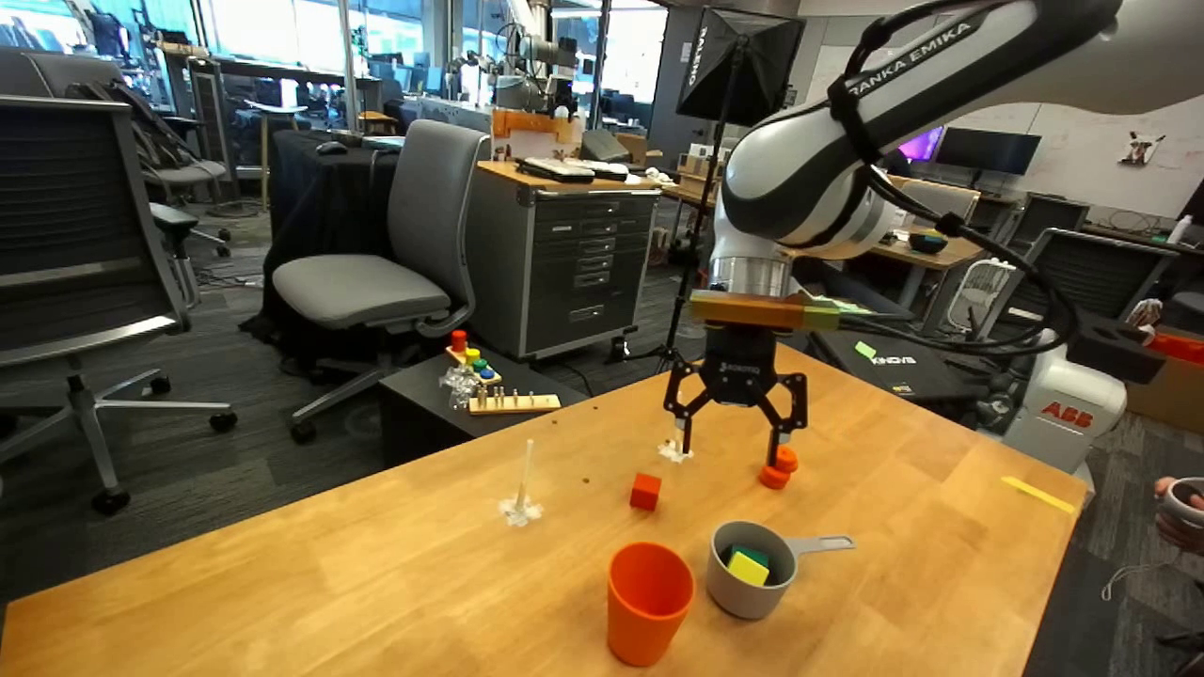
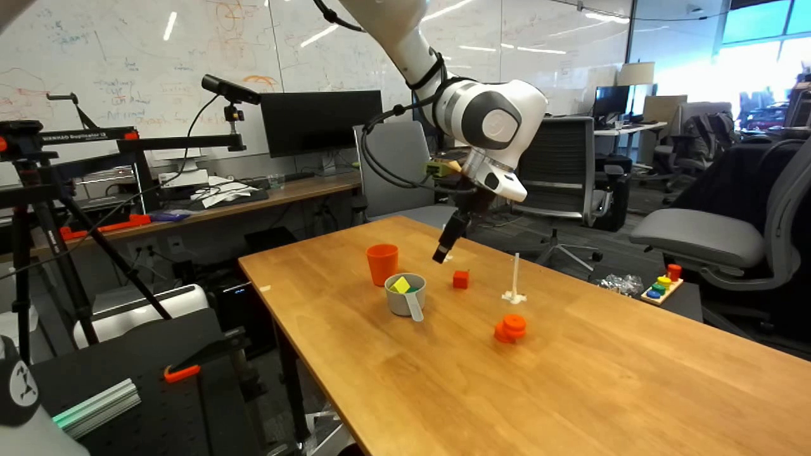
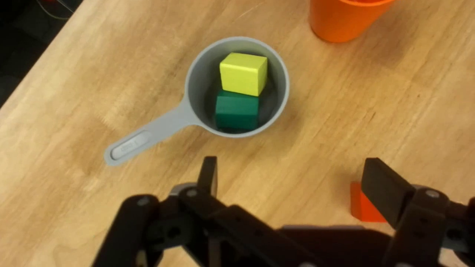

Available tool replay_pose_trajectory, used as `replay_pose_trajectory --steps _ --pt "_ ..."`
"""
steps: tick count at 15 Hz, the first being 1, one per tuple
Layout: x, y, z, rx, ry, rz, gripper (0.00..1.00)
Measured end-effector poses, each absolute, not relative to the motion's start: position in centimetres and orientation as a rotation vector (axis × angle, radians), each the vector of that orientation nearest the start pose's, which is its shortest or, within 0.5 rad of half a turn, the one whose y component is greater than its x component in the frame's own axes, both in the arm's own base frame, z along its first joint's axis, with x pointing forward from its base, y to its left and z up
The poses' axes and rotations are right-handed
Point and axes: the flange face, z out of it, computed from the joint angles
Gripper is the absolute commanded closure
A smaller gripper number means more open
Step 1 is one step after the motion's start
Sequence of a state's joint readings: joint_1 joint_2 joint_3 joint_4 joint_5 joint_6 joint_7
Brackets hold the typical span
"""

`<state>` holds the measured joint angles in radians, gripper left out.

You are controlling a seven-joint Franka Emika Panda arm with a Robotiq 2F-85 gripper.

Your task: Put the blocks inside the small white pot

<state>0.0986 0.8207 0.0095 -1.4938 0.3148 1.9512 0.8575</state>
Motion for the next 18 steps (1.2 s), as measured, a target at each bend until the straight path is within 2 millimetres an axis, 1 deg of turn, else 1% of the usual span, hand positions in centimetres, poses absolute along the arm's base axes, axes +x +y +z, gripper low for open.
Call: replay_pose_trajectory --steps 3,5,8,10,13,18 --pt "68.3 10.9 15.2 -2.810 1.378 0.604 0.00" --pt "69.0 11.5 14.4 -2.909 1.432 0.579 0.00" --pt "69.9 12.2 13.7 -3.020 1.472 0.549 0.00" --pt "70.6 12.8 13.2 -3.044 1.458 0.516 0.00" --pt "71.7 14.1 12.5 -3.036 1.424 0.477 0.00" --pt "72.5 16.4 11.0 -2.988 1.374 0.482 0.00"
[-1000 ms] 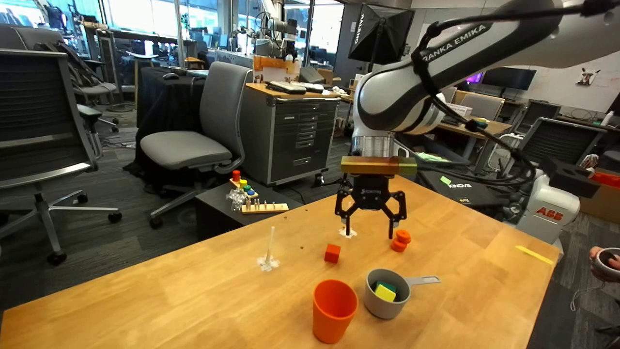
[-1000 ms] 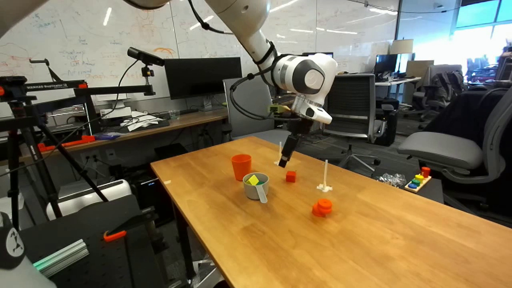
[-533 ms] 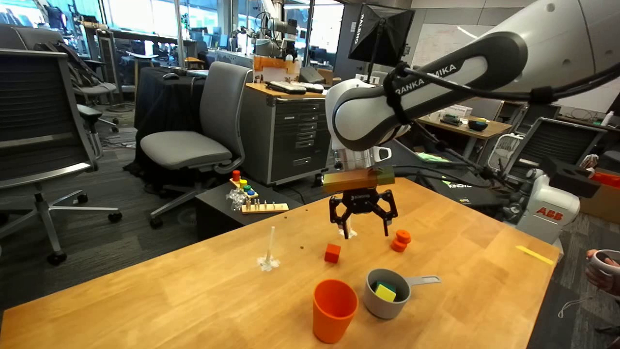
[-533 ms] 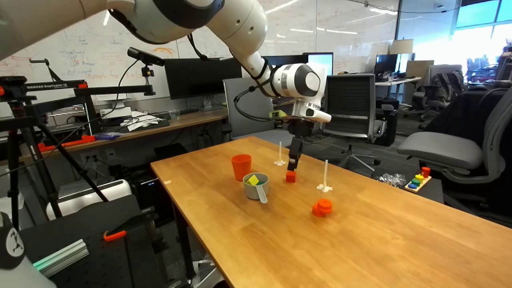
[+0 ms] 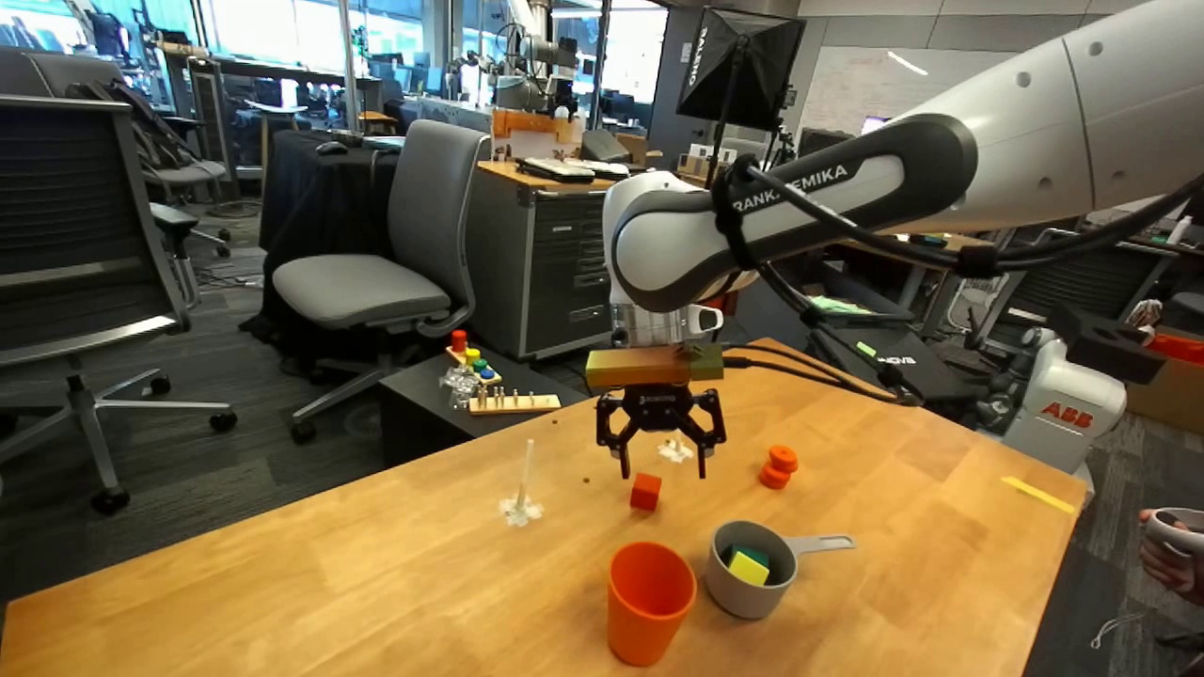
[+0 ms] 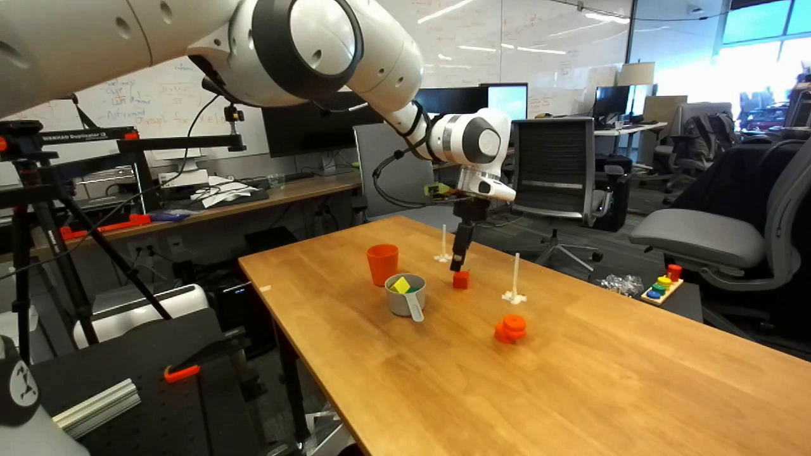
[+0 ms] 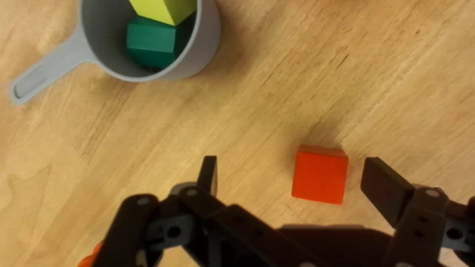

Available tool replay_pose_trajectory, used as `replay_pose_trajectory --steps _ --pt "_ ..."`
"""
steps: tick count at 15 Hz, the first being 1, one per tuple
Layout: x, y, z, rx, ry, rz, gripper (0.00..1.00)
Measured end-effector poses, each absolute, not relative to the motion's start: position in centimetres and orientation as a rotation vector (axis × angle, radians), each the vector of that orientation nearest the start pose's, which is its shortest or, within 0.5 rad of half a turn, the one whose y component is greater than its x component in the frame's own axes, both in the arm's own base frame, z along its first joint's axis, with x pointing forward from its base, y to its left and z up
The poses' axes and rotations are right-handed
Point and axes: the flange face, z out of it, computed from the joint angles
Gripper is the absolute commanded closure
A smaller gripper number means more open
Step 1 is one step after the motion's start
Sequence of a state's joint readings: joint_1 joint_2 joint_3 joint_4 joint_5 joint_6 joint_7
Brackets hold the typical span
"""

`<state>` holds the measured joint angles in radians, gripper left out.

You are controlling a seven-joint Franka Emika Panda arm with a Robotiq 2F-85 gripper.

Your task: Put the blocks inside the small white pot

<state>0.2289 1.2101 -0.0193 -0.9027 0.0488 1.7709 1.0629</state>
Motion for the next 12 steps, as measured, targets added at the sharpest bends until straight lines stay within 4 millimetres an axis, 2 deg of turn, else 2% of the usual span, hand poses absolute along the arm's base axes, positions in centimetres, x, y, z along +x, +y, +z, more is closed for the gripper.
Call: replay_pose_trajectory --steps 5,6,7,12 --pt "72.8 16.1 8.9 -2.967 1.377 0.491 0.00" --pt "72.9 15.9 8.5 -2.965 1.378 0.491 0.25" --pt "73.0 15.7 8.3 -2.964 1.378 0.489 0.28" --pt "73.4 15.7 7.6 -2.971 1.337 0.469 0.66"
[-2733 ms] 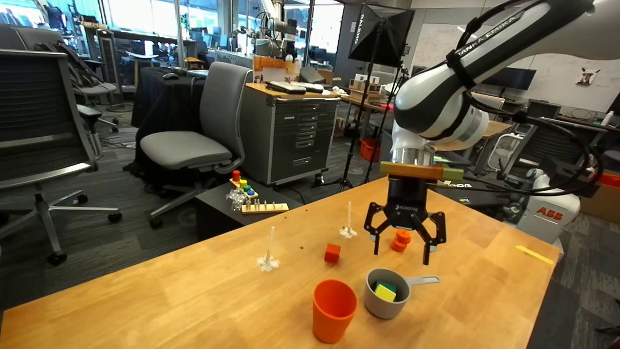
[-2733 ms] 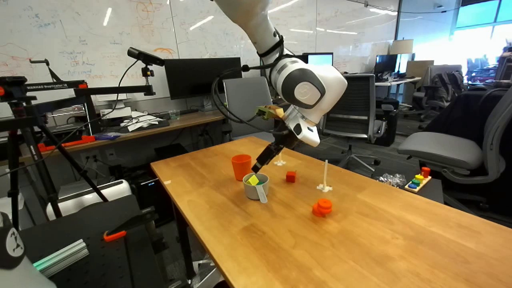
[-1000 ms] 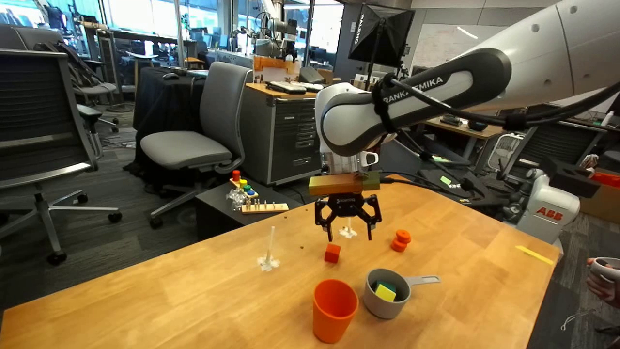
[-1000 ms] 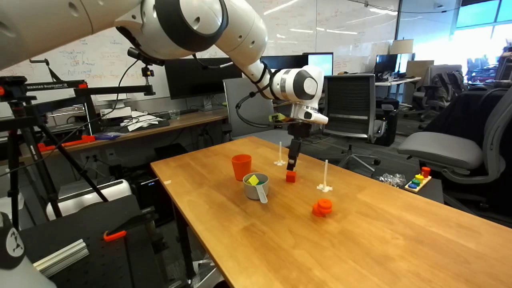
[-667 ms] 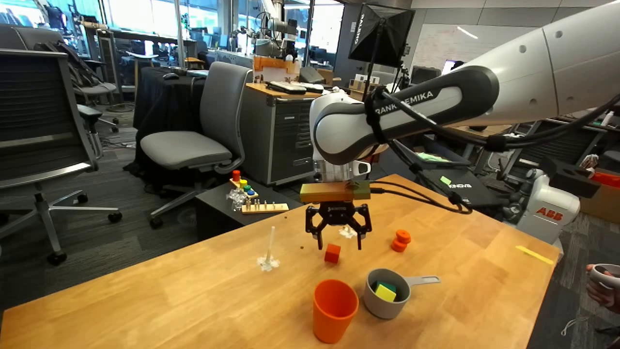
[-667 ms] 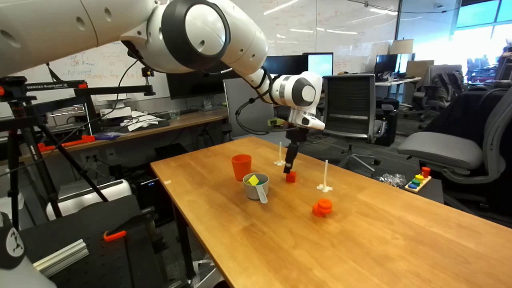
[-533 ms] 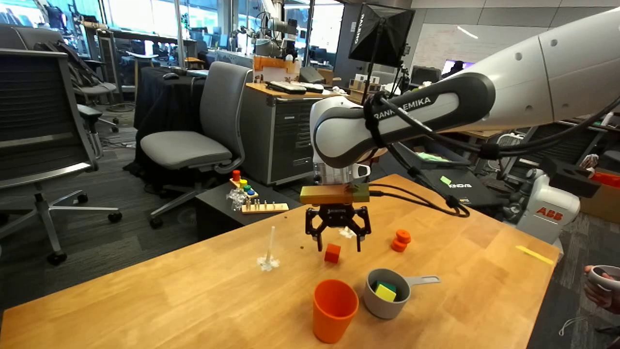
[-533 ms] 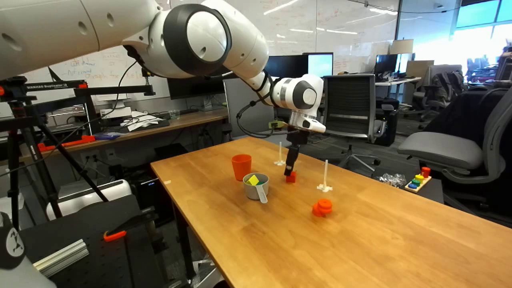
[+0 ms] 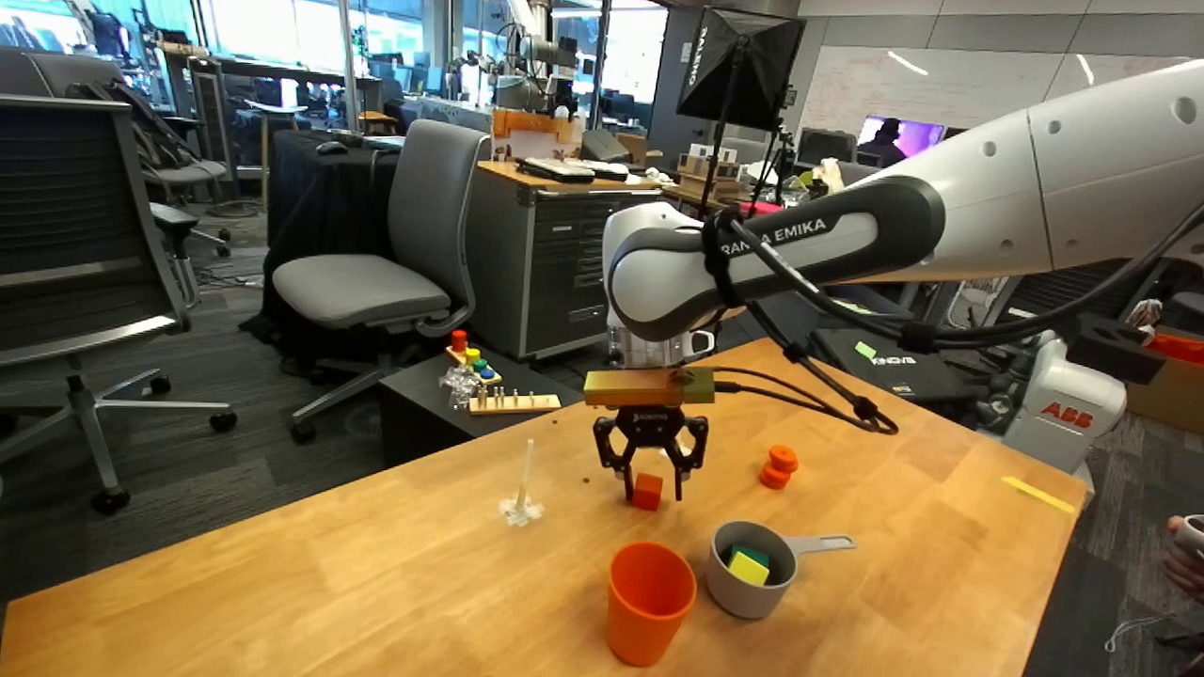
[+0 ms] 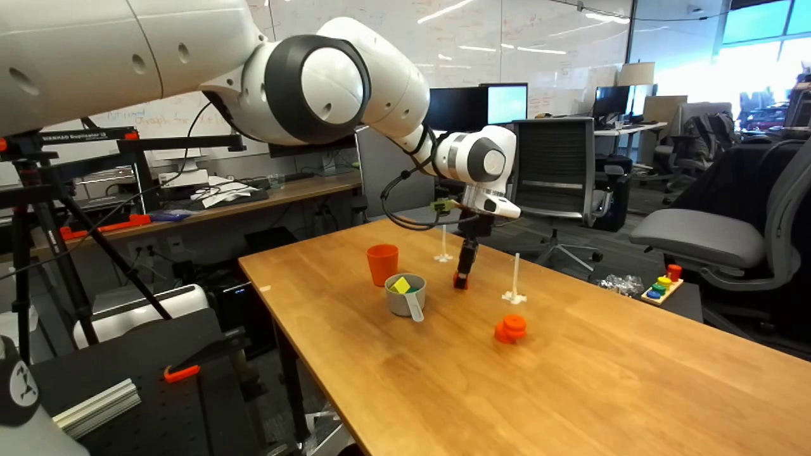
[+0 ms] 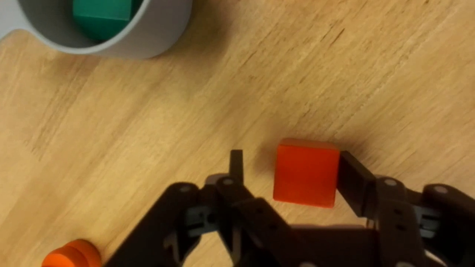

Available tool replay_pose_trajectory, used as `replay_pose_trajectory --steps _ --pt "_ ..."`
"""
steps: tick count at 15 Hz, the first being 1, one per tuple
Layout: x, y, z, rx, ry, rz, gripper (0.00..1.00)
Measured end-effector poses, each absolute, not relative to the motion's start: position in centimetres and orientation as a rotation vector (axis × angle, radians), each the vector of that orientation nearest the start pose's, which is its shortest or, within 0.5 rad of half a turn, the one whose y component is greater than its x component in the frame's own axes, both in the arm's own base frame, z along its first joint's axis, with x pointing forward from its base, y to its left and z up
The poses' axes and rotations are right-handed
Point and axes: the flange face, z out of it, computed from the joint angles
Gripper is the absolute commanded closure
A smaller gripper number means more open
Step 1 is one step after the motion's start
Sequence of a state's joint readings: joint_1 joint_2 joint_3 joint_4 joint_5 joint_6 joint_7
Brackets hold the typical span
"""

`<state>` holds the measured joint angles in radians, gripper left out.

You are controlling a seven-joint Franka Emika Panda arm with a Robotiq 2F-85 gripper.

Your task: Put the blocks inside the small white pot

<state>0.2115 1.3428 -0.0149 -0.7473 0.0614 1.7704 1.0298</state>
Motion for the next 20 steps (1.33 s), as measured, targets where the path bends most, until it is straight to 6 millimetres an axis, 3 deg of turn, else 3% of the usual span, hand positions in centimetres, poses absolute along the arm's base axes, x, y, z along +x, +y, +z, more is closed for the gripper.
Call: replay_pose_trajectory --steps 3,7,12,20 --pt "73.6 15.8 7.8 -2.975 1.307 0.461 0.87" --pt "73.8 15.6 8.1 -2.937 1.284 0.474 0.85" --pt "74.2 16.7 11.0 -2.913 1.245 0.464 0.85" --pt "70.1 19.5 13.4 -2.943 1.158 0.634 0.85"
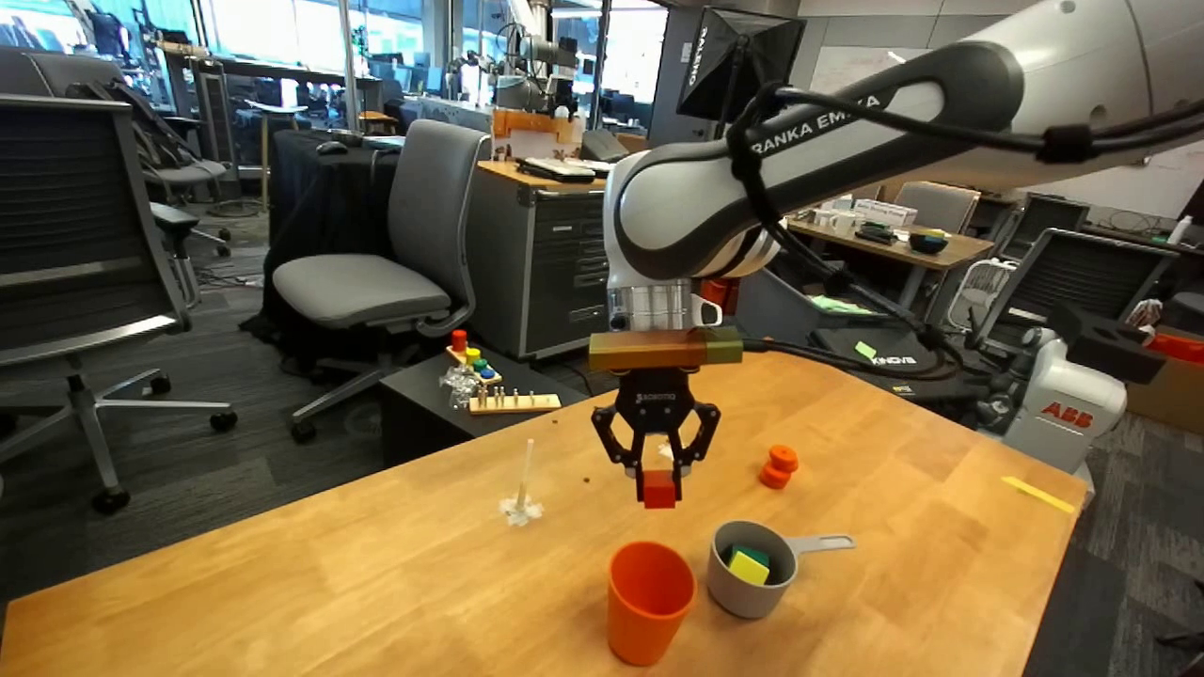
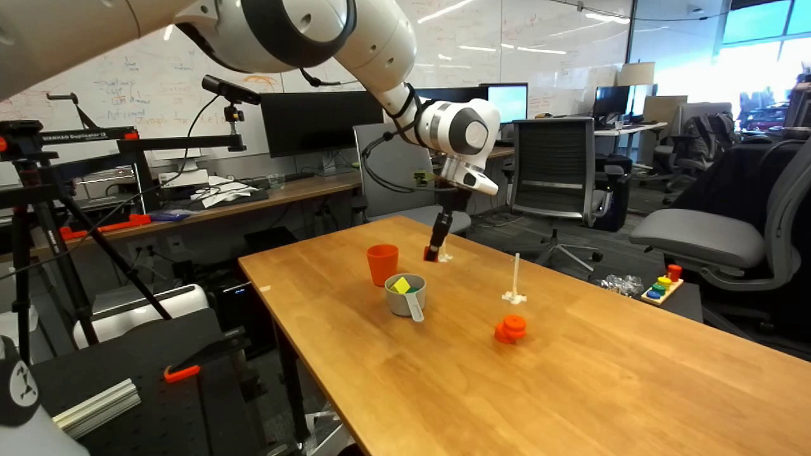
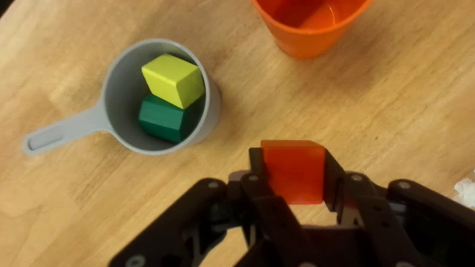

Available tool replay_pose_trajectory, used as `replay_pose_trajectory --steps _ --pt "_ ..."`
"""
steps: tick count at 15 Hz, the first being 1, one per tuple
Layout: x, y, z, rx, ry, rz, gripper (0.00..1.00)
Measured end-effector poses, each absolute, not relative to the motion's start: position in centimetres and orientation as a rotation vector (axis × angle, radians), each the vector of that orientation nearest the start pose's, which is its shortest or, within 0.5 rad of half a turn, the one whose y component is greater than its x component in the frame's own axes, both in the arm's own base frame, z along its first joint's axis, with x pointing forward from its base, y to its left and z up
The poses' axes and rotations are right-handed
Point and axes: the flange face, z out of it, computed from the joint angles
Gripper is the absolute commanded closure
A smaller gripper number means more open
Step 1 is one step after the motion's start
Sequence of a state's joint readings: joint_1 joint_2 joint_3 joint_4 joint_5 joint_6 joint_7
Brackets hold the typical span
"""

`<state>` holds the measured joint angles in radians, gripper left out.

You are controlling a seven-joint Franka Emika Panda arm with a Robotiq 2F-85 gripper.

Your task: Put the blocks inside the small white pot

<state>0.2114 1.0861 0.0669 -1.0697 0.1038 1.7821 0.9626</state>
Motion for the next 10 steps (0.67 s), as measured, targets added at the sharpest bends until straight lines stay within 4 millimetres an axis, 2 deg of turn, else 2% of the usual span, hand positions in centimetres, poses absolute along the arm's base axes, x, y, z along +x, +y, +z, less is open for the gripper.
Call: replay_pose_trajectory --steps 5,10 --pt "66.9 19.4 15.8 -2.967 1.149 0.711 0.85" --pt "62.5 18.1 15.9 -2.980 1.164 0.823 0.85"
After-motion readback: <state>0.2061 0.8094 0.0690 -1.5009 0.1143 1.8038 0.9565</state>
